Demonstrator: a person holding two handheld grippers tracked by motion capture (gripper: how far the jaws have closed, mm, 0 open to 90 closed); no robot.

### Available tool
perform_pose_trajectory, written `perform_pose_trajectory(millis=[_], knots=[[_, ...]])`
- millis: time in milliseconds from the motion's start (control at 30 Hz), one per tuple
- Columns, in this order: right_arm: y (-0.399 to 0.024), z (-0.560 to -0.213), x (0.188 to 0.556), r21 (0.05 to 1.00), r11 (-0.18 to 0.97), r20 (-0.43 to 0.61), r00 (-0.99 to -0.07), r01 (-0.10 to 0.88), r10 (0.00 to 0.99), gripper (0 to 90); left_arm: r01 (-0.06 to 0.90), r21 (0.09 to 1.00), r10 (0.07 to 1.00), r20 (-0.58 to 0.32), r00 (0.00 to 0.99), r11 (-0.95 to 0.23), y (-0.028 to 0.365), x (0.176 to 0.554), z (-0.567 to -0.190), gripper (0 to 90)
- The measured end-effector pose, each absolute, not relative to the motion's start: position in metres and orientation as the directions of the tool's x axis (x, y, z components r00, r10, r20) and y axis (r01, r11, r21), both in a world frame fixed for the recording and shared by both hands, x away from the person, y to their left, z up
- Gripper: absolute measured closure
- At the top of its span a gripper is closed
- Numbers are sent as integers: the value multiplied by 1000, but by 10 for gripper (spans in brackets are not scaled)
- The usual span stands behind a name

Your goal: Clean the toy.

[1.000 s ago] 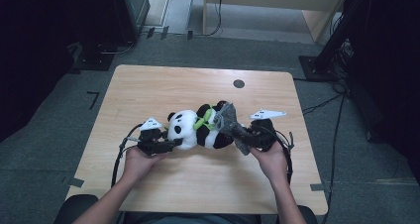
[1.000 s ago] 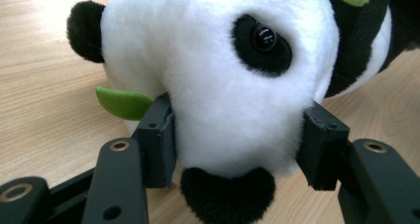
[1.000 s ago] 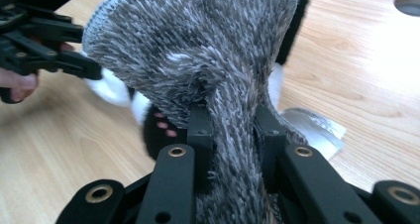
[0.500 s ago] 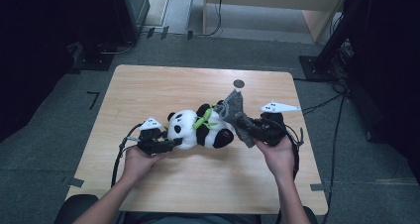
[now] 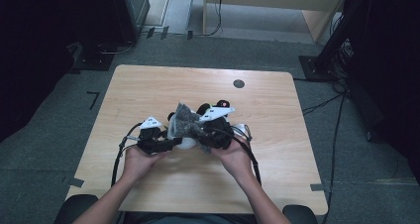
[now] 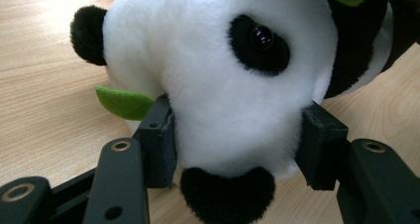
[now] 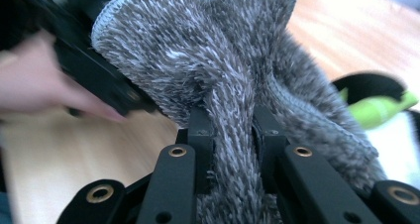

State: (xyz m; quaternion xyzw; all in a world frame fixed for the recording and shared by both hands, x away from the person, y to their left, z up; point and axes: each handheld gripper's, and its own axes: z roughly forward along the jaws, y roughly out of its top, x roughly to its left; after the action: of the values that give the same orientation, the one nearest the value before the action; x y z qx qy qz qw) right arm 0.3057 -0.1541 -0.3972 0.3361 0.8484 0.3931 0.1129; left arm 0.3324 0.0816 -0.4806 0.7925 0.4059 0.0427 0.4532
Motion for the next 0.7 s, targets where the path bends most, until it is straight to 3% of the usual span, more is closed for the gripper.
perform_pose_trajectory(millis=[500, 700], knots=[[-147, -454, 297, 674, 569, -2, -769, 472, 640, 777, 619, 741, 686, -309, 658, -259, 82, 335, -481, 448], [-159, -458, 294, 636, 587, 22, -771, 502, 636, 777, 600, 743, 682, -275, 678, -297, 81, 335, -479, 461]])
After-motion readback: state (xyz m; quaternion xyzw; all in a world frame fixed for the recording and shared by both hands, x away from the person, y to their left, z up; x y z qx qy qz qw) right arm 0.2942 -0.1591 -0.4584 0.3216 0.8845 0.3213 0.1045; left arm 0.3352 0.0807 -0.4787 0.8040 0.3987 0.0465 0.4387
